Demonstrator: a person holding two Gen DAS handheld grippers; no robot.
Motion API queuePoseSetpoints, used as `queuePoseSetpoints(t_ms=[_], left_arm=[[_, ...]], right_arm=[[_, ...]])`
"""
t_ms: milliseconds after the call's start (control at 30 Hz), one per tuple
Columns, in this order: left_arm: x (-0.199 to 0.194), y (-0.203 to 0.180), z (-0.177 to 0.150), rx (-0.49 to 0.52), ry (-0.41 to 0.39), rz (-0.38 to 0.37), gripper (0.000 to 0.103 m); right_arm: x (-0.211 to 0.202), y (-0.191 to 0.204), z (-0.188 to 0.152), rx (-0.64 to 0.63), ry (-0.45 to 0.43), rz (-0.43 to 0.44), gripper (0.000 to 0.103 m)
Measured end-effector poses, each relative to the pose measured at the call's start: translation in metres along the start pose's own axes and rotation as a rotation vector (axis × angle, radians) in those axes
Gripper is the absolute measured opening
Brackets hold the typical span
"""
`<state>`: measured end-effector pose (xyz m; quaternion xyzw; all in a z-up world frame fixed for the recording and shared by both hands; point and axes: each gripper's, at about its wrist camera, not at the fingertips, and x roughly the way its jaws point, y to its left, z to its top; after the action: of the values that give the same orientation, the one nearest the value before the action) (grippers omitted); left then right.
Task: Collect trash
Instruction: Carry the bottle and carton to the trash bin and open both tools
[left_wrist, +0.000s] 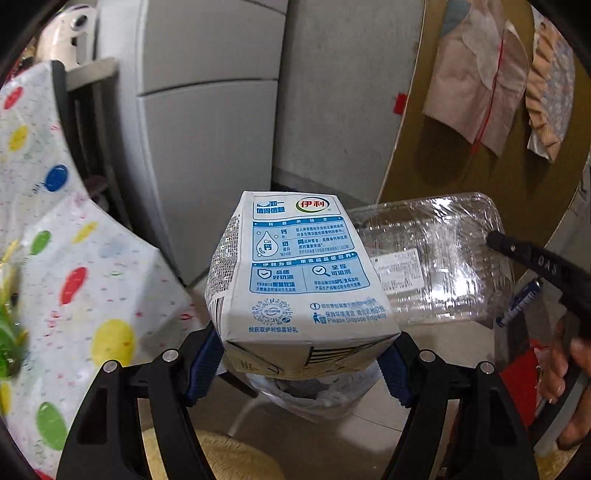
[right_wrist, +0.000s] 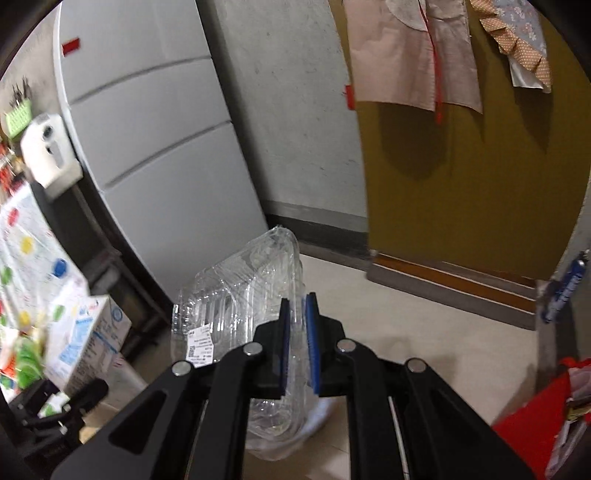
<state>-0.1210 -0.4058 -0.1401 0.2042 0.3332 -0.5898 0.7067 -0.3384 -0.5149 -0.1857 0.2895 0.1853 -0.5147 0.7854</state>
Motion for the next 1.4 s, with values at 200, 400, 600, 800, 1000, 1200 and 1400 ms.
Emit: queuePoseSetpoints(t_ms=[200, 400, 600, 800, 1000, 1200, 1400], left_arm=[[0.030, -0.006, 0.003, 0.016, 0.060, -0.015, 0.074], [0.057, -0.006, 0.012, 0.003, 0.104, -0.030, 0.074], [0.075, -0.003, 0.017, 0.008, 0.134, -0.027, 0.081], [0.066, 0.012, 0.019, -0.024, 0.116, -0.009, 0.081], [0.025, 0.040, 0.014, -0.068, 0.056, 0.079, 0.081], [-0.024, 0.065, 0.001, -0.106, 0.018, 0.188, 0.081], [-0.080, 0.094, -0.026, -0.171, -0.013, 0.279, 0.081]], right_arm=[[0.035, 0.000, -0.020, -0.024, 0.095, -0.051, 0.009], [0.061, 0.016, -0.019, -0.085, 0.113, -0.098, 0.009], [0.084, 0.024, -0.008, -0.098, 0.147, -0.094, 0.028], [0.095, 0.025, -0.006, -0.093, 0.191, -0.044, 0.044], [0.071, 0.032, 0.001, -0.082, 0.187, 0.025, 0.044], [0.029, 0.053, 0.007, -0.119, 0.112, 0.071, 0.044], [-0.009, 0.093, 0.003, -0.164, 0.072, 0.226, 0.044]])
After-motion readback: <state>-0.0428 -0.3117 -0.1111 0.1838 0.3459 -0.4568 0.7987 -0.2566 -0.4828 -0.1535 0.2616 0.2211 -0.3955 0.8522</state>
